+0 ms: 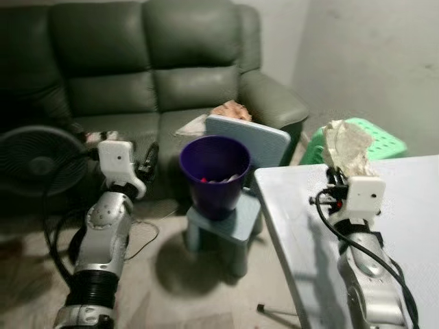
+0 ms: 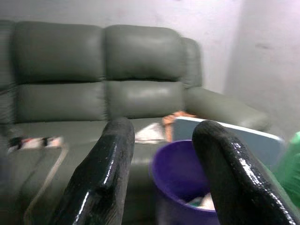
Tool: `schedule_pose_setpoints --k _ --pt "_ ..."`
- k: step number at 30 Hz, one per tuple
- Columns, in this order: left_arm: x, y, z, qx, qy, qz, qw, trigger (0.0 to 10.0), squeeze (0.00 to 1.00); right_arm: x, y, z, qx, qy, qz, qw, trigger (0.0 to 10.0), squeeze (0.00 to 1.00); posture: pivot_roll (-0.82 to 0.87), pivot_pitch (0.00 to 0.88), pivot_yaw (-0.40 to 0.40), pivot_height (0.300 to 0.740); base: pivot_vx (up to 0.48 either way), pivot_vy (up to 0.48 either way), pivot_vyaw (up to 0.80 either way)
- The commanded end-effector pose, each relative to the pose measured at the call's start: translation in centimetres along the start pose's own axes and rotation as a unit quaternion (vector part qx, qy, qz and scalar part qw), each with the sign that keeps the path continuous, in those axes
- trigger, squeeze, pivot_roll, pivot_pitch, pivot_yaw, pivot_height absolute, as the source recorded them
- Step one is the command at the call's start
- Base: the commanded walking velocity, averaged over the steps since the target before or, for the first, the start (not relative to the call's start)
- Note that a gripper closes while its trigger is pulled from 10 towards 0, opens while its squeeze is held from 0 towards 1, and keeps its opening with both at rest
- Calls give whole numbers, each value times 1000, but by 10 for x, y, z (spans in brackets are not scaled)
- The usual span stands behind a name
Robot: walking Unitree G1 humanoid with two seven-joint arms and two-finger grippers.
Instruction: Picking trash to rubbish bin
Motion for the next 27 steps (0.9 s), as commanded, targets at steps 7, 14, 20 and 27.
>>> schedule_pose_setpoints --k 7,14,20,27 --pt "-8 -1 1 -2 11 12 1000 10000 0 -9 3 4 9 11 11 1000 10000 0 -47 0 -32 740 0 0 800" --pt "-5 -2 0 -4 9 6 1000 10000 0 -11 1 4 12 29 15 999 10000 0 -48 0 -32 740 0 0 114" --pt "-4 -2 -2 -11 6 0 1000 10000 0 -11 1 4 12 32 19 999 10000 0 -48 0 -34 740 0 0 0" --pt "-3 -2 -3 -12 2 -6 1000 10000 0 -11 1 4 12 35 22 999 10000 0 -48 0 -36 740 0 0 0"
Point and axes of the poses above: a point about 5 cm out from each wrist's last joint towards the gripper, its own y axis pointing out of the wrist towards the gripper, its own z axis along the axis of the wrist's last joint, x = y × z, the point moved 2 cm from there along y, pointing out of the wrist towards the gripper, and after that the axes turned 3 degrees about y, right-handed, at the moved point
